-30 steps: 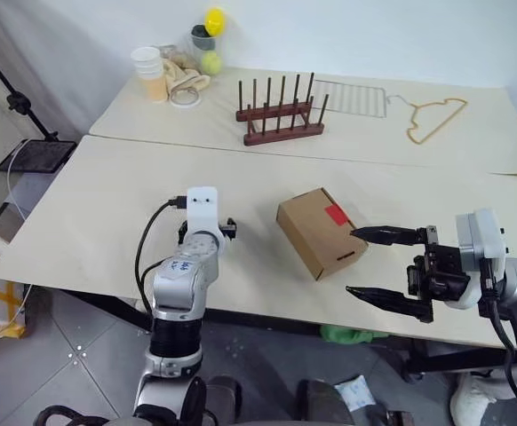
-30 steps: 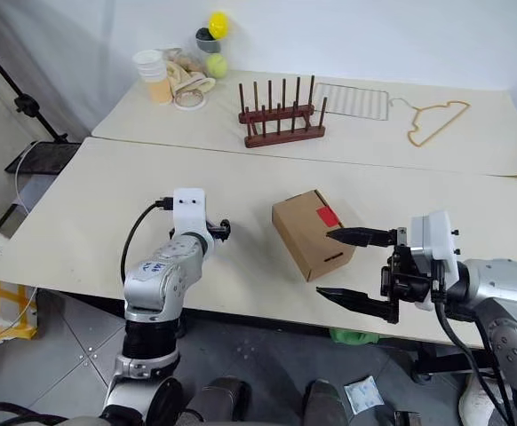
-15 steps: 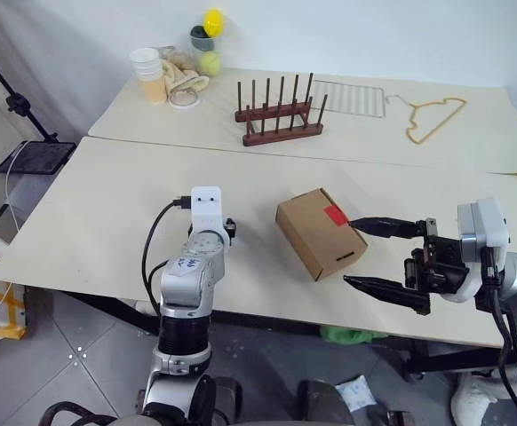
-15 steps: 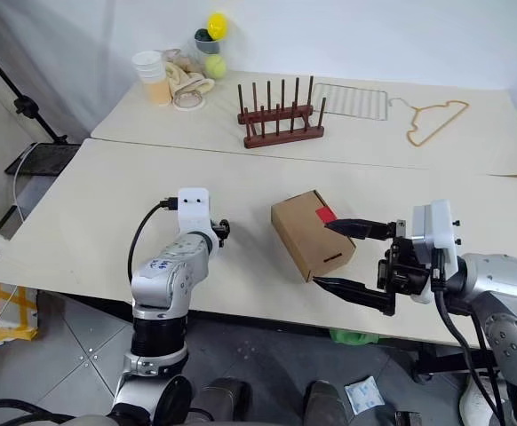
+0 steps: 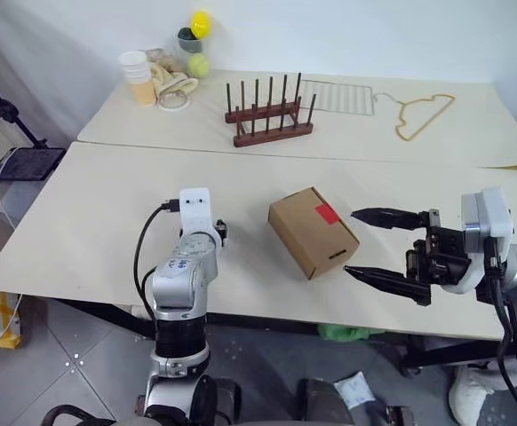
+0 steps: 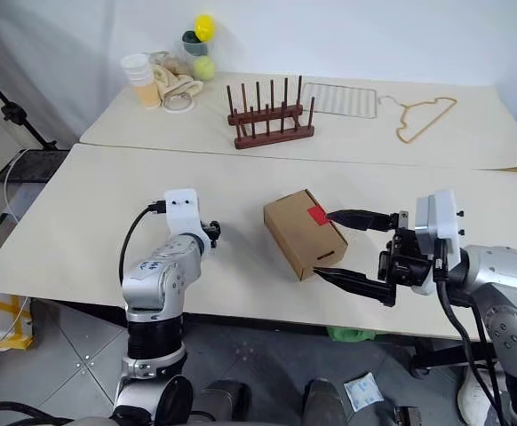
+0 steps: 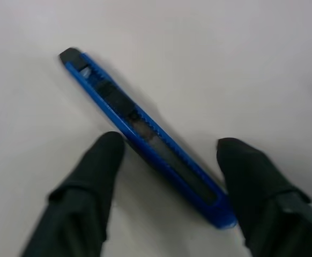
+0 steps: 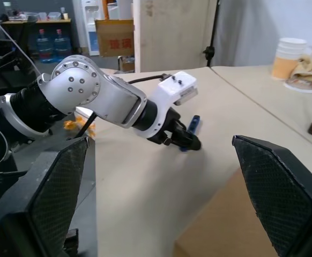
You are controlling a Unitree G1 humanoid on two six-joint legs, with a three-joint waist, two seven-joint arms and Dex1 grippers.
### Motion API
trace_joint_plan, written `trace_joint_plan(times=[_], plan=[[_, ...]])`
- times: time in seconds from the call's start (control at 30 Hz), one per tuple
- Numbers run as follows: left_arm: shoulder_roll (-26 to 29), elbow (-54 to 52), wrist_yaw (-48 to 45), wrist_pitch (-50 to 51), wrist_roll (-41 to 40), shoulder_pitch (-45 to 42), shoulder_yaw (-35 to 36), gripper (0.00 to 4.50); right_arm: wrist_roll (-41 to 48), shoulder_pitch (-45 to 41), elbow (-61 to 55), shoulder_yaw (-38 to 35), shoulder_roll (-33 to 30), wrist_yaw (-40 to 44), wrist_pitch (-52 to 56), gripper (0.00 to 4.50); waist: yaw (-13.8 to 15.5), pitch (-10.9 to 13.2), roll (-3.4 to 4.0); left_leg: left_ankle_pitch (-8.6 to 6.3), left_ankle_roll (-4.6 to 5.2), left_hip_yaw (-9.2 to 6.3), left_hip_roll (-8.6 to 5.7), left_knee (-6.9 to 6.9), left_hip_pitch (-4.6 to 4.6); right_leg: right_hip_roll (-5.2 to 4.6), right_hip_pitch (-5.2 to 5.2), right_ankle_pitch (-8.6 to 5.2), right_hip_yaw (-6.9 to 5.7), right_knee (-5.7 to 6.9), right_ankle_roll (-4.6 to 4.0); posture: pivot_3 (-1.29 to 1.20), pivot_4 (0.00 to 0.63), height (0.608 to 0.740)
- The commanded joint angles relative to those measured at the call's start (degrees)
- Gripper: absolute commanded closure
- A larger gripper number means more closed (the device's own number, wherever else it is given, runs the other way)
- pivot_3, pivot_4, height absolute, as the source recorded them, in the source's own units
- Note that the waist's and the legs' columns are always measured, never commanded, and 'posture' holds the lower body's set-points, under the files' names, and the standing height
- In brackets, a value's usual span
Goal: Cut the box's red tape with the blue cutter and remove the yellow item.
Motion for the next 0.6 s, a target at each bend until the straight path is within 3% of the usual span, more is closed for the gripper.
trace_joint_plan(times=[0.03, 0.3, 0.47, 0.6], plan=[[1.1, 2.4, 2.1, 5.4, 3.0, 3.1, 4.1, 1.93, 1.0, -0.7, -0.6, -0.7, 0.2, 0.2, 0.0, 0.00, -0.2, 0.0, 0.04, 0.00, 0.00, 0.00, 0.02, -0.01, 0.01, 0.02, 0.00, 0.00, 0.00, 0.00, 0.00, 0.00, 0.150, 0.740], [2.5, 2.1, 2.6, 5.7, 3.8, 2.7, 4.9, 1.93, 0.1, -1.1, -0.1, -0.1, 1.0, 0.3, -0.6, 0.00, -0.4, 0.0, 0.07, -0.05, -0.09, 0.06, 0.18, -0.01, 0.04, 0.19, -0.02, 0.00, 0.09, -0.02, -0.02, 0.00, 0.150, 0.740], [3.4, 1.5, 3.1, 6.0, 4.3, 3.2, 6.4, 3.02, -0.4, -1.1, 0.2, -0.1, 1.3, 0.2, -1.0, 0.00, -0.6, 0.0, 0.08, -0.11, -0.17, 0.19, 0.34, -0.01, 0.09, 0.36, -0.03, 0.03, 0.22, -0.07, -0.09, 0.00, 0.150, 0.740], [3.4, 0.9, 3.3, 6.2, 4.6, 3.5, 6.8, 3.02, -0.7, -1.1, 0.0, 0.3, 1.9, 0.1, -1.1, 0.00, -0.7, -0.1, 0.13, -0.18, -0.26, 0.35, 0.69, -0.01, 0.12, 0.70, -0.04, 0.13, 0.32, -0.20, -0.25, 0.00, 0.150, 0.740]])
